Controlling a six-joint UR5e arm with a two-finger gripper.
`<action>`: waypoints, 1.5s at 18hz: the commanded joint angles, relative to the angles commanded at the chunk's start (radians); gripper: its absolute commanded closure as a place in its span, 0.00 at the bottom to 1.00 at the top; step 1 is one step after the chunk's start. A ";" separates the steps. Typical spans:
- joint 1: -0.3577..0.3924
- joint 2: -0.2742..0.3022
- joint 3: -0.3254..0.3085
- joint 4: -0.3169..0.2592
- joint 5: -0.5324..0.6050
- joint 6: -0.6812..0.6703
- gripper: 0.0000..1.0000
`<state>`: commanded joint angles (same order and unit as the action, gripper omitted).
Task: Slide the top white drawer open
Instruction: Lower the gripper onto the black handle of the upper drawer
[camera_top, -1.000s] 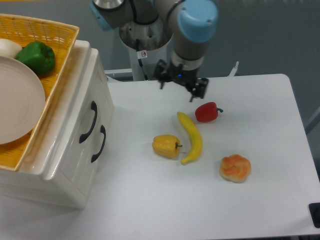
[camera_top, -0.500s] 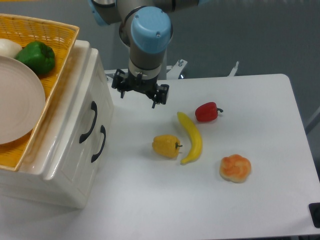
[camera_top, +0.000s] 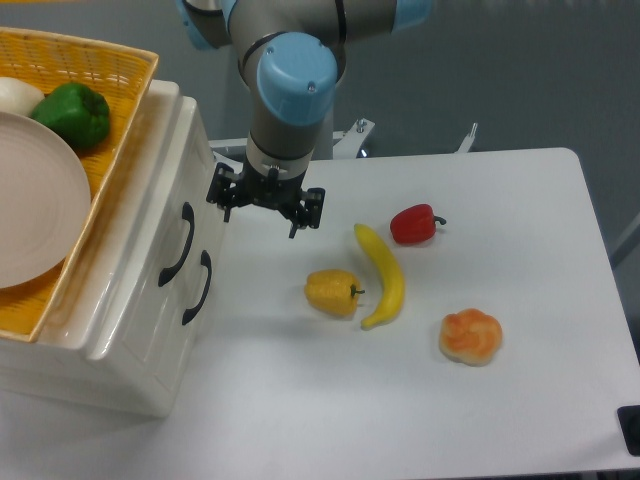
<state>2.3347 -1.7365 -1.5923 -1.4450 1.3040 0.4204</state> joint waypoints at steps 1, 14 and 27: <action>0.000 -0.002 -0.005 0.000 -0.009 -0.011 0.00; -0.023 -0.020 -0.009 0.003 -0.078 -0.025 0.00; -0.026 -0.035 -0.008 0.002 -0.098 -0.018 0.00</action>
<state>2.3086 -1.7717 -1.5999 -1.4435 1.2057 0.4019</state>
